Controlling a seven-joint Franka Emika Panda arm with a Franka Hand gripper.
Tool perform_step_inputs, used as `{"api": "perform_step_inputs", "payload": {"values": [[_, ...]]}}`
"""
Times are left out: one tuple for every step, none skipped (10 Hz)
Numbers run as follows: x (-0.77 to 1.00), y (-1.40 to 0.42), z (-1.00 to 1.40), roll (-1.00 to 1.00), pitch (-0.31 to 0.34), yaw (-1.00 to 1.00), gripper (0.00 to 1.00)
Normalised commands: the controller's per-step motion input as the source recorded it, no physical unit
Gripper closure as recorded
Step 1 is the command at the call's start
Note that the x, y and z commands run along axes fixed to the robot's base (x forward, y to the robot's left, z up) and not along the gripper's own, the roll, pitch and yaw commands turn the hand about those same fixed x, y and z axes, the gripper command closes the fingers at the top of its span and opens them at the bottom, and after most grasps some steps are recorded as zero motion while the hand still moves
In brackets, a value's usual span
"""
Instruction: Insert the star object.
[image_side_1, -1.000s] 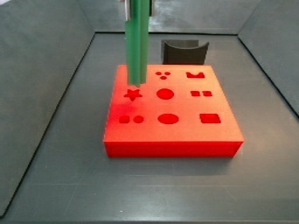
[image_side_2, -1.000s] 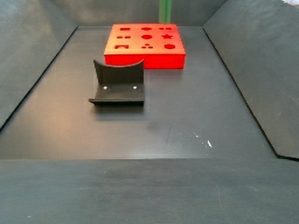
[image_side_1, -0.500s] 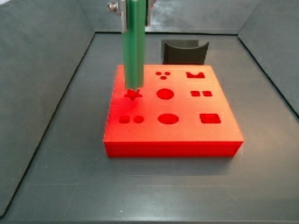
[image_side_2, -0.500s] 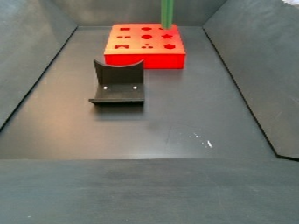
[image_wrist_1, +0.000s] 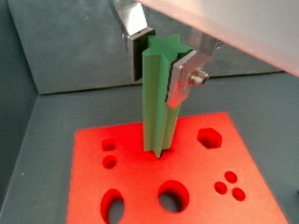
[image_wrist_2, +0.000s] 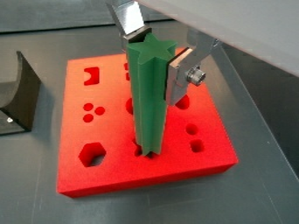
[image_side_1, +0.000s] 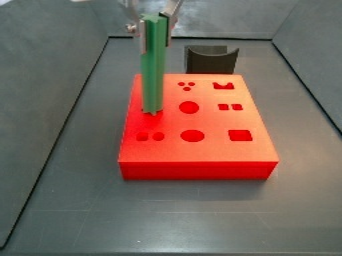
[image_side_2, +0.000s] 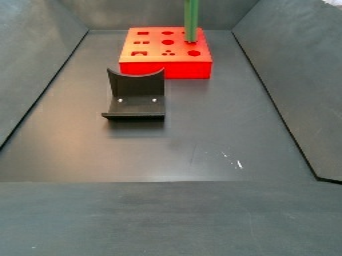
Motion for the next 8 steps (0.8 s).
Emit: {"api": "perform_step_inputs", "payload": {"values": [[0.35,0.17,0.00,0.00,0.000,0.05,1.00],[0.05,0.15,-0.06,0.00,0.000,0.00,1.00],[-0.15,0.00,0.00,0.00,0.000,-0.01,1.00],[-0.14,-0.04,0.00,0.00,0.000,-0.23,1.00],[-0.06,-0.06,0.00,-0.03,0.000,-0.43,1.00],[0.00,-0.02,0.01,-0.06,0.000,-0.50,1.00],[0.00,0.00,0.00,-0.10,-0.004,-0.53,1.00],[0.00,0.00,0.00,-0.11,0.000,-0.50,1.00]]}}
